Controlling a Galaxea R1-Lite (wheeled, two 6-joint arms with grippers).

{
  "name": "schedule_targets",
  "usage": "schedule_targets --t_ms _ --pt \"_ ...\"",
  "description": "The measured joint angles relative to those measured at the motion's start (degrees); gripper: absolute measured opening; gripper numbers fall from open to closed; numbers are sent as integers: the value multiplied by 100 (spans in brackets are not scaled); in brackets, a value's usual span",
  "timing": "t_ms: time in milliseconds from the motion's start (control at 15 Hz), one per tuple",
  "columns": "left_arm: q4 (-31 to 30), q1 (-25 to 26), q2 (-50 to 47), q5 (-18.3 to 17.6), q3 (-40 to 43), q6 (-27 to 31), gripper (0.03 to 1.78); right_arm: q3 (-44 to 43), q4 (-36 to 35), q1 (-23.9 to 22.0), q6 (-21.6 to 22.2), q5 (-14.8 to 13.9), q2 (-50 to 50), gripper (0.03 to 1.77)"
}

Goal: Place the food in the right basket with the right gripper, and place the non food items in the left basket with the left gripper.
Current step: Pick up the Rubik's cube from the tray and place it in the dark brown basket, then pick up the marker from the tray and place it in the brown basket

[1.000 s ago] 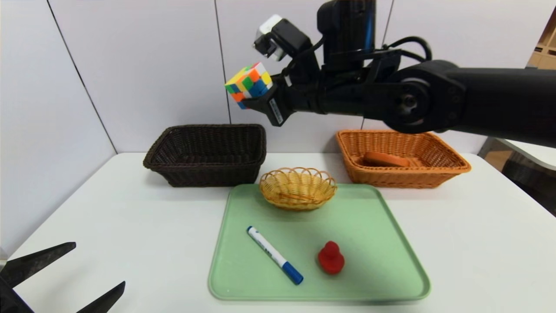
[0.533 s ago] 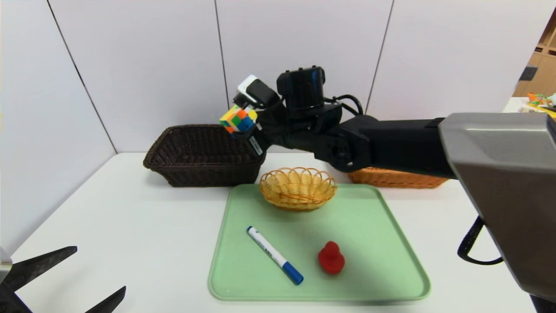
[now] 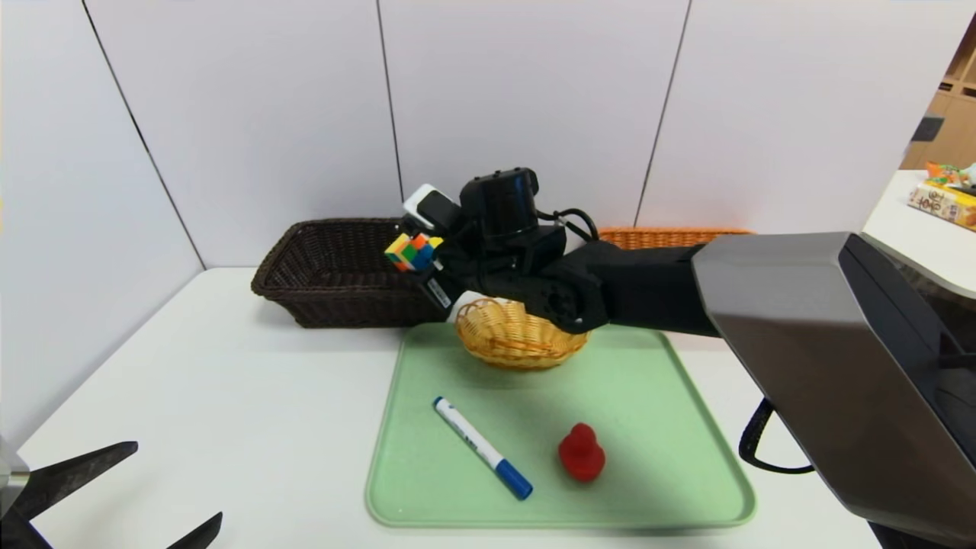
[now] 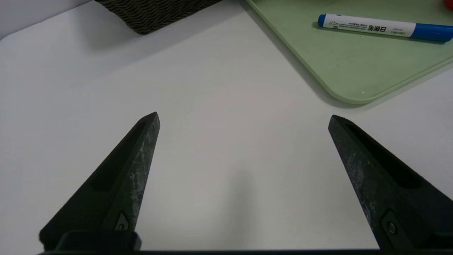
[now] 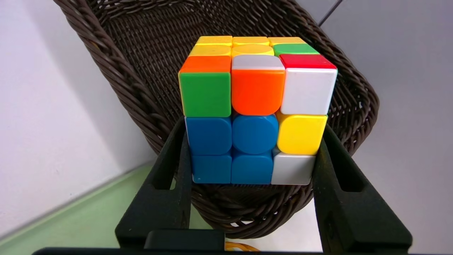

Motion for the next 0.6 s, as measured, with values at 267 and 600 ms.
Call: schedule_targets --t_ms 267,600 --pt "-2 0 -12 -2 33 2 169 1 -2 0 -6 -17 26 98" --pt "0 0 -52 -2 41 -2 169 4 -2 5 -12 -61 35 133"
